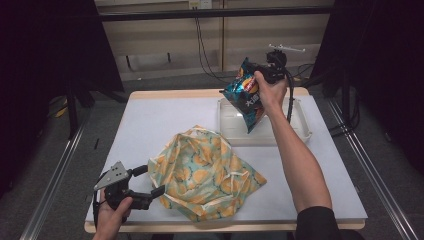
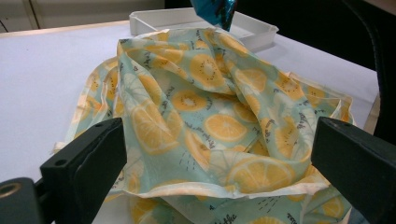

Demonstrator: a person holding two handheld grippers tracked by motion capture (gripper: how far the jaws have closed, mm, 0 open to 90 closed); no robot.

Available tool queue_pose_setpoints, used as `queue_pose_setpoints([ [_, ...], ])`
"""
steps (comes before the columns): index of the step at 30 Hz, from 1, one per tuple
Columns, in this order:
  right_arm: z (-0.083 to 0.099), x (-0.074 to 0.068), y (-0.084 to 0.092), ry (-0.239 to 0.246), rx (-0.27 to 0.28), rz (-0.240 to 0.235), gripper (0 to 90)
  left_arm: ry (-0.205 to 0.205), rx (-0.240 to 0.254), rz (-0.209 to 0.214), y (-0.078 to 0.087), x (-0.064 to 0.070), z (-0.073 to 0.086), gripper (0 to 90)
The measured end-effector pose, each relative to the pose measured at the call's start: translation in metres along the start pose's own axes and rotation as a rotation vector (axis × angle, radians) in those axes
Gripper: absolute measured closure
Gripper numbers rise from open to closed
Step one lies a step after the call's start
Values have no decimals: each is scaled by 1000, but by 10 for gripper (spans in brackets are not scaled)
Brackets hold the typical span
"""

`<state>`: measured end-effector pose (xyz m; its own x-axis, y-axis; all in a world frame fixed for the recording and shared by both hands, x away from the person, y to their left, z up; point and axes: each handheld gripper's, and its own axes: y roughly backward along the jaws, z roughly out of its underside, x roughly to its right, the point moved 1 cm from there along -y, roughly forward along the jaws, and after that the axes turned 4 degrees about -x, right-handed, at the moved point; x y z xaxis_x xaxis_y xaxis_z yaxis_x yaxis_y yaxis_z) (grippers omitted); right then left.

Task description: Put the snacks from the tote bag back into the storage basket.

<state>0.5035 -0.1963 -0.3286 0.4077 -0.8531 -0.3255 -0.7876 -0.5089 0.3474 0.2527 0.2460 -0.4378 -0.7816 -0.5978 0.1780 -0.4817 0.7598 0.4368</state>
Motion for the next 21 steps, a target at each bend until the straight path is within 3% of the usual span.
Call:
queue_pose_setpoints([
  [2,4,2,-7,4,-11,3,900,0,-3,-21,1,0,-1,35],
  [4,6,3,-12,-1,-18,7,900,0,5,5,-1,-1,-1,35],
  [5,7,4,-17,2,-27,18,900,-3,-3,-8,-1,0,-2,34],
  [8,8,6,-21,-2,-28,20,900,-6,2,10,-2,0,-2,35],
  [9,9,8,-23,-3,-34,46,900,-4,7,11,-1,0,-2,35],
  [12,11,12,-27,-12,-33,60,900,-4,-1,-10,0,0,-2,35],
  [21,26,29,-38,-52,-44,105,900,-6,-2,-5,2,0,-2,37],
])
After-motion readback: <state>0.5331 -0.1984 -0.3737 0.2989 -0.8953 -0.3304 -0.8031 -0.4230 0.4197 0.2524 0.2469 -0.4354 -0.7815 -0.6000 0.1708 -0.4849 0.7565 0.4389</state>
